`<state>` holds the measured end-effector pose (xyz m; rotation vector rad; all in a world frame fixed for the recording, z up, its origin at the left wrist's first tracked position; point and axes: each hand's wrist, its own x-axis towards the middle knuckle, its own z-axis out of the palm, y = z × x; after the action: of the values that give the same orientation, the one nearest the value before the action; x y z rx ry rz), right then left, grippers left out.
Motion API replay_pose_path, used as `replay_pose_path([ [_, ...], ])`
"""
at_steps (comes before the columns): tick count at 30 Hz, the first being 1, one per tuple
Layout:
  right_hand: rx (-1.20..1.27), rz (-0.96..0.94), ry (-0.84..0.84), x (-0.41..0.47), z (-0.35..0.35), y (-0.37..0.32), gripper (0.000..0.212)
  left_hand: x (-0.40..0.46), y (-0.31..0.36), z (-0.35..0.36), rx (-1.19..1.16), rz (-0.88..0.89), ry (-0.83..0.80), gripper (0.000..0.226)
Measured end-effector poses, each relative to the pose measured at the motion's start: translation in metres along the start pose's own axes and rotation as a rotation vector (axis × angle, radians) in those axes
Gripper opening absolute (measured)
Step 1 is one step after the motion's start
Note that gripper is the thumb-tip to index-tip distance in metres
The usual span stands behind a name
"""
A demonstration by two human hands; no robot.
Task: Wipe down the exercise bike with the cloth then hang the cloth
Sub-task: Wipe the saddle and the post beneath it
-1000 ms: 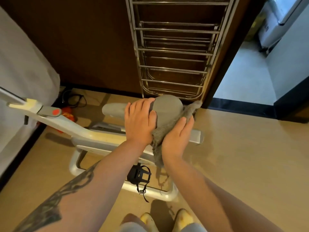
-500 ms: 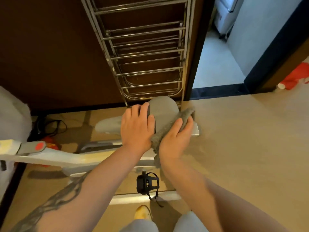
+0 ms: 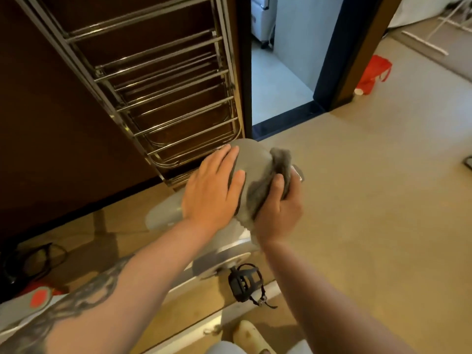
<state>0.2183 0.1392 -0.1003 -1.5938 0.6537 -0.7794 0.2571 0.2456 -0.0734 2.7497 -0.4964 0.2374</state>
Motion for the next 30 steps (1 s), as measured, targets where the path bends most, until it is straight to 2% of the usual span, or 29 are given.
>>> replay_pose_path([
  [2, 0.065, 0.087, 0.101, -0.014, 0.009, -0.003, 0.024, -0.001, 0.001, 0.001, 0.030, -0.004, 0.010, 0.053],
  [4, -0.018, 0.168, 0.194, -0.041, 0.023, -0.010, 0.050, -0.001, -0.001, 0.000, 0.025, -0.002, 0.001, 0.051],
  [6, -0.025, 0.161, 0.185, -0.049, 0.027, -0.010, 0.063, -0.002, -0.003, 0.000, 0.020, 0.014, -0.004, 0.050],
  [11, 0.009, 0.290, 0.074, -0.027, 0.006, 0.004, 0.051, -0.004, -0.002, 0.000, 0.086, 0.019, 0.010, 0.052],
  [14, -0.067, 0.237, -0.088, -0.027, -0.004, -0.005, 0.043, -0.004, 0.000, 0.001, 0.111, 0.017, 0.011, 0.051],
  [16, -0.097, 0.243, -0.188, -0.002, -0.009, -0.014, 0.029, -0.004, 0.000, 0.002, 0.114, 0.021, 0.010, 0.051],
  [19, 0.003, 0.431, -0.293, 0.034, -0.007, -0.021, 0.028, -0.003, 0.001, 0.003, 0.113, 0.014, 0.011, 0.051],
  [21, 0.020, 0.411, -0.301, 0.015, -0.007, -0.018, 0.031, -0.005, 0.002, 0.002, 0.125, 0.011, 0.013, 0.050],
  [24, -0.008, 0.351, -0.223, -0.019, -0.012, -0.015, 0.031, -0.004, 0.002, 0.003, 0.160, 0.011, 0.032, 0.050],
  [27, 0.066, 0.529, -0.307, 0.019, -0.010, -0.027, 0.019, -0.003, 0.004, 0.002, 0.166, -0.001, 0.021, 0.051],
  [28, 0.050, 0.532, -0.346, 0.026, -0.011, -0.028, 0.018, -0.002, 0.005, 0.002, 0.153, -0.012, 0.018, 0.051],
  [30, -0.077, 0.357, -0.395, 0.018, -0.013, -0.025, 0.018, -0.002, 0.005, 0.003, 0.139, -0.034, 0.023, 0.051],
])
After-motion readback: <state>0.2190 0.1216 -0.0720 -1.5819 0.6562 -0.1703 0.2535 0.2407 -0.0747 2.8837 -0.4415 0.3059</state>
